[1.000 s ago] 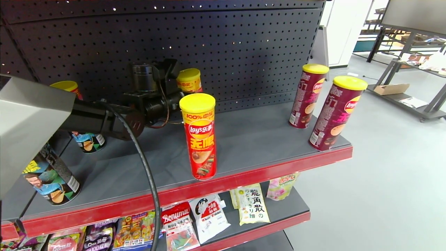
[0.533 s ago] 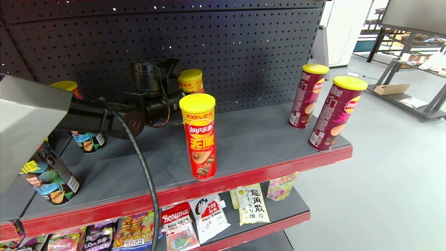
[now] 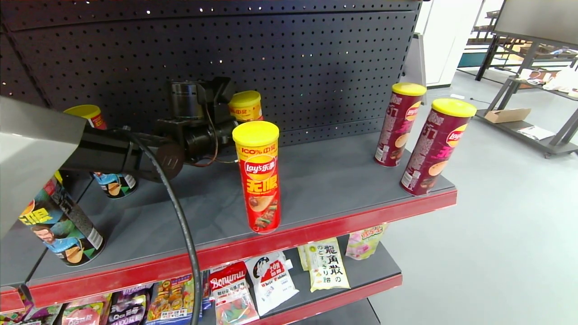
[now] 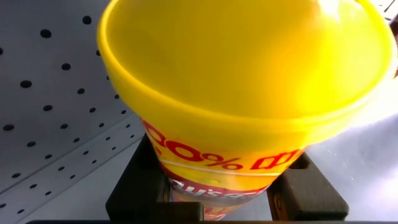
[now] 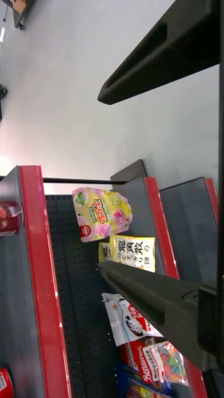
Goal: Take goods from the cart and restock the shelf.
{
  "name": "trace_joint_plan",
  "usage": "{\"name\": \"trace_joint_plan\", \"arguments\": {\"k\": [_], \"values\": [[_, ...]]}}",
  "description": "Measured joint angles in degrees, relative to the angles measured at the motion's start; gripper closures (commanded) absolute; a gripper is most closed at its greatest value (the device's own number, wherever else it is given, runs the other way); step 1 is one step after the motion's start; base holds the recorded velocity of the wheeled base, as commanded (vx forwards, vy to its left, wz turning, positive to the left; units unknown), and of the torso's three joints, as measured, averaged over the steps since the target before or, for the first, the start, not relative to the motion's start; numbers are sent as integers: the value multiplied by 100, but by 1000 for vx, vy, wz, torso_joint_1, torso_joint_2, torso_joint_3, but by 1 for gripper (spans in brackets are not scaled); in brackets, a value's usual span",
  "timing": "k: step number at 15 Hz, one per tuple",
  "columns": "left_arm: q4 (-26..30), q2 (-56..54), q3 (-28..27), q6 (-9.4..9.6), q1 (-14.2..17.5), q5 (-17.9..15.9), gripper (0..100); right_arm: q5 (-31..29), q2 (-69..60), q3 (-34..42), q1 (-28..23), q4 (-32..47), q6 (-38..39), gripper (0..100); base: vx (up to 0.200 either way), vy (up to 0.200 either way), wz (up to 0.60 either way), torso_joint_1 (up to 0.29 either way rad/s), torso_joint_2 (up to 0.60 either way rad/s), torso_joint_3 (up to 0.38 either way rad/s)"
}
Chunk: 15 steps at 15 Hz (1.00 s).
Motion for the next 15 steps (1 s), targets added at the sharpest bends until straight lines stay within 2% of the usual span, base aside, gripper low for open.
{"name": "trace_joint_plan", "arguments": {"k": [11, 12, 15], "values": [[0, -122, 177, 0, -33, 22, 100, 0, 0, 0, 0, 0, 4, 0, 0, 0, 0, 0, 0, 0], [-9, -122, 182, -2, -33, 20, 0, 0, 0, 0, 0, 0, 4, 0, 0, 0, 0, 0, 0, 0], [11, -117, 193, -2, -24, 24, 0, 0, 0, 0, 0, 0, 0, 0, 0, 0, 0, 0, 0, 0]]}}
